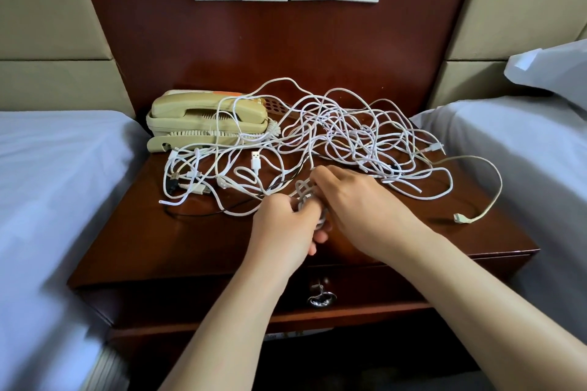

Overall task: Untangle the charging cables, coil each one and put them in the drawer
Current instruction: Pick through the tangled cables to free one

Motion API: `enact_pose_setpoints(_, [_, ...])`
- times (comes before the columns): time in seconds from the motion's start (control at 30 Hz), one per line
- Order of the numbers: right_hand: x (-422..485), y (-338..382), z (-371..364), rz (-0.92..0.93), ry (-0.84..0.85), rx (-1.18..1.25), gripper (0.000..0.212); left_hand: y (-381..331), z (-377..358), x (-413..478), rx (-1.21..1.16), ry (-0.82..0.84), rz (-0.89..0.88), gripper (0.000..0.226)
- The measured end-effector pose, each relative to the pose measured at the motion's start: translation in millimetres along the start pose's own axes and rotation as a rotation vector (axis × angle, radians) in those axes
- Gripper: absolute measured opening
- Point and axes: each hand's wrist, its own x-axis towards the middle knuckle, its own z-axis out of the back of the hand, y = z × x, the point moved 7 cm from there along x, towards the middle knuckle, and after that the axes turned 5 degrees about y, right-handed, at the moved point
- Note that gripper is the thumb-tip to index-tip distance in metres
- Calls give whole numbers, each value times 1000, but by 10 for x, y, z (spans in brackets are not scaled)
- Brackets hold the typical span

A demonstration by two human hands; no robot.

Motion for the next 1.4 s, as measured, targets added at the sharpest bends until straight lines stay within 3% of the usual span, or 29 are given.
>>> enact_pose_setpoints(0.23, [-29,-107,-1,-38,71,5,24,69,-137,33,-80,35,82,22])
enact_pose_setpoints(0.37, [-42,-189,11,-25,23,32,16,77,-207,1,-169,67,102,18])
enact_pose_setpoints(0.47, [-64,-266,30,-35,-51,213,5,62,-206,-7,-190,66,86,18])
enact_pose_setpoints(0.57, [-104,-331,90,-87,-154,438,23,42,-208,2,-194,62,57,18])
enact_pose_setpoints(0.8, [-183,-226,129,-95,-272,702,17,-72,-129,6,-219,48,-76,24])
enact_pose_setpoints(0.97, [-224,-218,191,-95,-379,910,5,-112,-161,42,-467,131,-36,28])
enact_pose_setpoints(1.1, [-261,-200,199,-97,-392,892,6,-90,-202,55,-602,196,42,39])
enact_pose_setpoints(1.27, [-274,-115,173,-76,-352,746,20,-95,-122,40,-685,124,48,33])
enact_pose_setpoints(1.4, [-269,-165,150,-129,-373,773,10,-107,-98,30,-714,89,45,31])
